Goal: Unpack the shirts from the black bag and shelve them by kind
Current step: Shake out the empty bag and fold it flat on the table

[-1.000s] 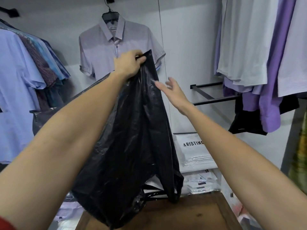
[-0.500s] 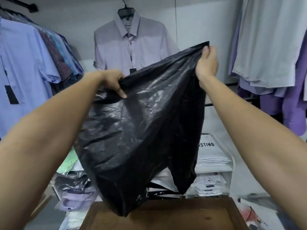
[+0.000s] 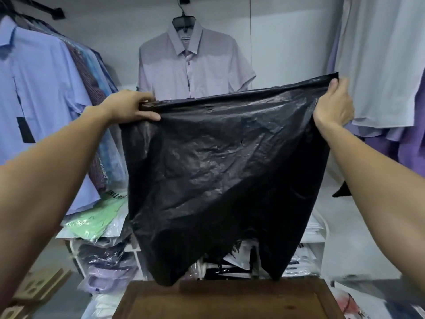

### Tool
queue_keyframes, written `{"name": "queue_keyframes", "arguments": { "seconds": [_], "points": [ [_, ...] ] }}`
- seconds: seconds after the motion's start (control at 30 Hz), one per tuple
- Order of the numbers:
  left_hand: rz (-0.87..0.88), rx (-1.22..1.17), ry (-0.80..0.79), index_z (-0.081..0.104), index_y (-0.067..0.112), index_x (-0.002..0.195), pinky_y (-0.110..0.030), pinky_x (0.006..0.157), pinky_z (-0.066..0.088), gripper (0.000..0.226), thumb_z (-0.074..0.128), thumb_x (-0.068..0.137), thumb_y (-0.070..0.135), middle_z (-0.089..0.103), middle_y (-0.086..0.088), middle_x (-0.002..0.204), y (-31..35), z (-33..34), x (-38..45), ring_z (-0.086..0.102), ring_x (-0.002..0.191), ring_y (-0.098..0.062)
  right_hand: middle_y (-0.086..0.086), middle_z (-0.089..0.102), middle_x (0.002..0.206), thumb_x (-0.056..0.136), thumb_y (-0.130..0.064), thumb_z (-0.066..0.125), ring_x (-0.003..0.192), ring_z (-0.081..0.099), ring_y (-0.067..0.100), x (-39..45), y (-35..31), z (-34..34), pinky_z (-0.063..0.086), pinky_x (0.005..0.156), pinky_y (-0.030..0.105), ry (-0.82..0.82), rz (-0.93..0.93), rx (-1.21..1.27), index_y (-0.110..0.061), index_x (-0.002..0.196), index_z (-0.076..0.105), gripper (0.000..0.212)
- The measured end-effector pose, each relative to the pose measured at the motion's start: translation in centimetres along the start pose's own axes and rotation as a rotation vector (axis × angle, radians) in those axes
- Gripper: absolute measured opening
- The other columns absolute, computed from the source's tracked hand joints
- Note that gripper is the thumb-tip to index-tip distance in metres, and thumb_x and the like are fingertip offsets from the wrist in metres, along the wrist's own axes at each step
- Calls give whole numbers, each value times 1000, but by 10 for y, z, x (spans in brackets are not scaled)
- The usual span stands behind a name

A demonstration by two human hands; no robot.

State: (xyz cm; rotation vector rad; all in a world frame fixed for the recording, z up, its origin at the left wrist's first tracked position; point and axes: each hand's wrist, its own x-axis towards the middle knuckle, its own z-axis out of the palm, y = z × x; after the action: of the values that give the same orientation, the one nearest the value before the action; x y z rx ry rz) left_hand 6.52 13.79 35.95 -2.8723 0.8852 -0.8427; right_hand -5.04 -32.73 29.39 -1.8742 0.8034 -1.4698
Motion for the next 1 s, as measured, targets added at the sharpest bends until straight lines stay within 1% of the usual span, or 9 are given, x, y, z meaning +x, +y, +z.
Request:
{"name": "queue_keyframes", "arguments": {
  "seconds": [0.07, 0.13, 0.27, 0.37, 0.43, 0.53, 0.67, 0.83, 1.0],
  "points": [
    [-32, 22, -65, 63, 35, 78, -38, 74, 43, 29, 78, 76, 60, 58, 3, 69, -5, -8, -4, 54, 78, -28, 21, 64, 127, 112, -38, 24, 115, 58, 42, 5, 6, -7, 41, 89, 44, -61, 35, 63, -12, 130, 49, 41],
    [-160, -54, -8, 76, 28, 99, -38, 78, 46, 33, 84, 77, 51, 63, 1, 72, -15, -3, -5, 60, 82, -25, 18, 62, 125, 112, -33, 26, 115, 57, 36, 8, 7, -11, 37, 86, 37, -52, 102, 209, -5, 127, 50, 40],
    [-363, -973, 434, 73, 13, 113, -18, 77, 54, 31, 80, 87, 29, 73, 14, 72, -13, 16, -3, 63, 70, 3, 8, 56, 111, 113, -26, 29, 94, 46, 19, 7, 5, -16, 35, 77, 17, 31, 239, 498, 1, 118, 50, 34],
    [-503, -1235, 706, 67, 14, 98, -15, 70, 51, 3, 68, 96, 16, 71, 13, 77, 8, 34, -2, 60, 67, 5, 4, 64, 124, 113, -30, 27, 107, 57, 21, -7, -7, -24, 35, 83, 16, 145, 172, 627, -2, 138, 47, 43],
    [-672, -1270, 967, 65, 9, 102, -6, 70, 40, 11, 55, 100, 13, 69, -4, 93, 29, 31, 2, 58, 79, -1, 15, 67, 127, 113, -31, 28, 102, 58, 20, -17, -14, -28, 35, 71, 15, 244, 151, 676, 0, 135, 48, 43],
    [-884, -1244, 1390, 48, -1, 144, 4, 80, 33, 38, 34, 110, 8, 53, -14, 147, 60, 17, -1, 51, 130, -21, 17, 69, 114, 112, -30, 33, 89, 48, 13, -25, -19, -34, 41, 72, 10, 340, 138, 820, 3, 125, 53, 40],
    [-1086, -1104, 1294, 42, 18, 154, -11, 84, 35, 45, 25, 113, 29, 50, -5, 154, 61, 24, 11, 49, 137, -24, -16, 61, 93, 109, -35, 32, 83, 58, 0, -16, -12, -33, 41, 76, 12, 338, 76, 780, 2, 125, 54, 46],
    [-1071, -972, 839, 43, 17, 144, -37, 102, 41, 44, 28, 103, 9, 58, -16, 141, 53, 46, 16, 57, 126, -34, 24, 61, 123, 114, -31, 26, 113, 55, 36, -12, 31, -10, 31, 88, 34, 16, 133, 410, 1, 129, 50, 43],
    [-841, -1158, 1146, 47, 5, 140, -21, 102, 40, 50, 32, 103, 34, 57, -10, 141, 40, 33, 33, 56, 125, -22, -13, 48, 82, 112, -31, 32, 82, 45, 10, 1, 16, -17, 37, 81, 25, 194, 120, 717, -9, 106, 52, 31]
  ]
}}
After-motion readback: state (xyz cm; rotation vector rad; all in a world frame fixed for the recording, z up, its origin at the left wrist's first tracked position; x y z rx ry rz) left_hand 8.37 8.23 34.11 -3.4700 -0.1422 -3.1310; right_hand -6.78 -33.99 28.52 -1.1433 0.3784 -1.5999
